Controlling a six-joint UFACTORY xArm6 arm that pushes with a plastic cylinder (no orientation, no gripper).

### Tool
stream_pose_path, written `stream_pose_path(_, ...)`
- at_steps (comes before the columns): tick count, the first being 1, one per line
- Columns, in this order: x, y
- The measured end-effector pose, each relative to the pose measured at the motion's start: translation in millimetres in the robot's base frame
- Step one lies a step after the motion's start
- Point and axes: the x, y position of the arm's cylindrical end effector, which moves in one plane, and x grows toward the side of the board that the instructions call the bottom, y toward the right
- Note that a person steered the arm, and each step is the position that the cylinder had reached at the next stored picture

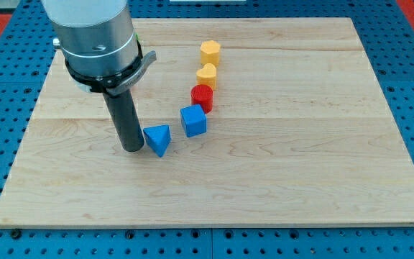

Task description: Push the blue triangle to the bottom of blue cube

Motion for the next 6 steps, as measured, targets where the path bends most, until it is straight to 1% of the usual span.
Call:
stream_pose_path(5,-26.3,14.6)
stream_pose_path(6,-25.0,27.1)
